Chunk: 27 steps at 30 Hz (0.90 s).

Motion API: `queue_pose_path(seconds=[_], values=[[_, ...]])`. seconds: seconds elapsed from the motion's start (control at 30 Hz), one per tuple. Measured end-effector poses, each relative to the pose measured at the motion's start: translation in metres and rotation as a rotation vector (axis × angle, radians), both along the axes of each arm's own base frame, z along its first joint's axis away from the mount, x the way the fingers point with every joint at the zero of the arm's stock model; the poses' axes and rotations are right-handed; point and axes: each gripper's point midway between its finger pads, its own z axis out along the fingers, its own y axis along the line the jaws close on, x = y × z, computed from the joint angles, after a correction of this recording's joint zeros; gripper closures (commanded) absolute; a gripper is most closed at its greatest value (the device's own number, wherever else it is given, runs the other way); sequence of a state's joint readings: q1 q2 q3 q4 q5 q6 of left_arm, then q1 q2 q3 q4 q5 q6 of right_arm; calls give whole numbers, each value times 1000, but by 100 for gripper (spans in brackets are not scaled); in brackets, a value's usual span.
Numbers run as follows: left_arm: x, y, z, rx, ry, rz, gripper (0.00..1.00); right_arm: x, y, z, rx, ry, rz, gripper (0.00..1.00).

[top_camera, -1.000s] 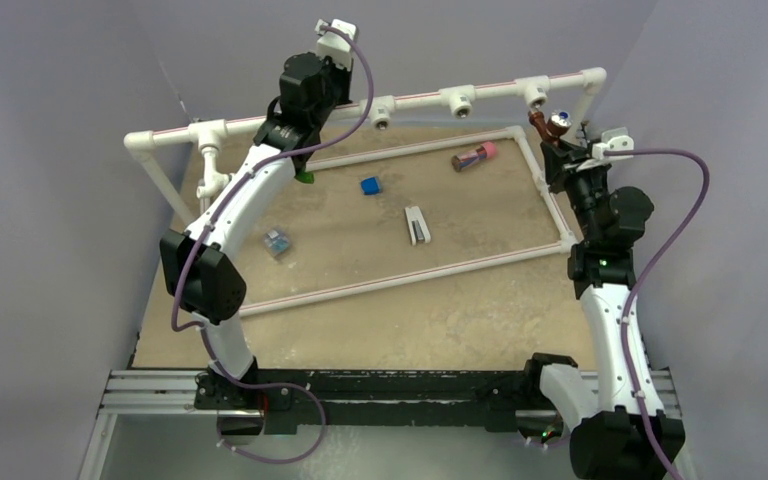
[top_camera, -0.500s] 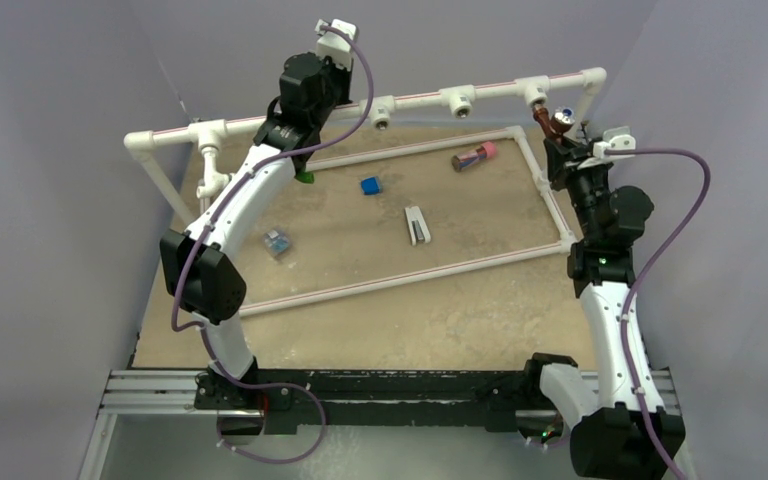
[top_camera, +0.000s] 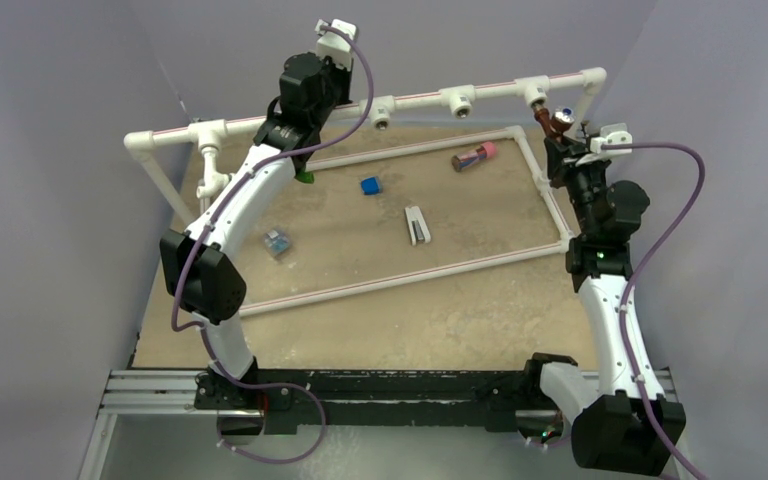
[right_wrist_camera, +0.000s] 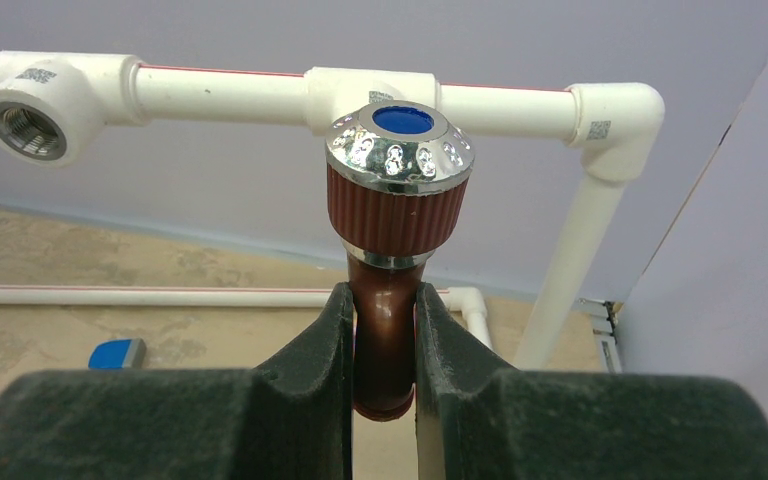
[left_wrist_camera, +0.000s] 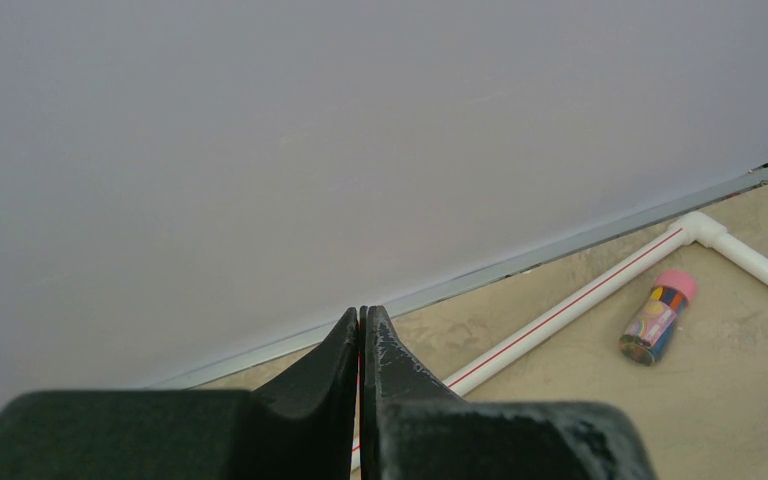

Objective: Install the water faucets

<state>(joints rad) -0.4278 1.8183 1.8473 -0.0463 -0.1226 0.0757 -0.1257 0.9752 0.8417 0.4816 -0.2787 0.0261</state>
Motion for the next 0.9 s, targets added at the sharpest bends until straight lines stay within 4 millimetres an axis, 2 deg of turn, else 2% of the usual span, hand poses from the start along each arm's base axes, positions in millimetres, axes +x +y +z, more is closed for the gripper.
queue_pose_path(seconds=[0.37, 0.9], values=[[0, 0, 0, 0, 0, 0, 100, 2, 0, 12, -4, -39, 2, 100], [0, 1, 0, 1, 0, 2, 100, 4, 2, 11, -10, -38, 21, 100]])
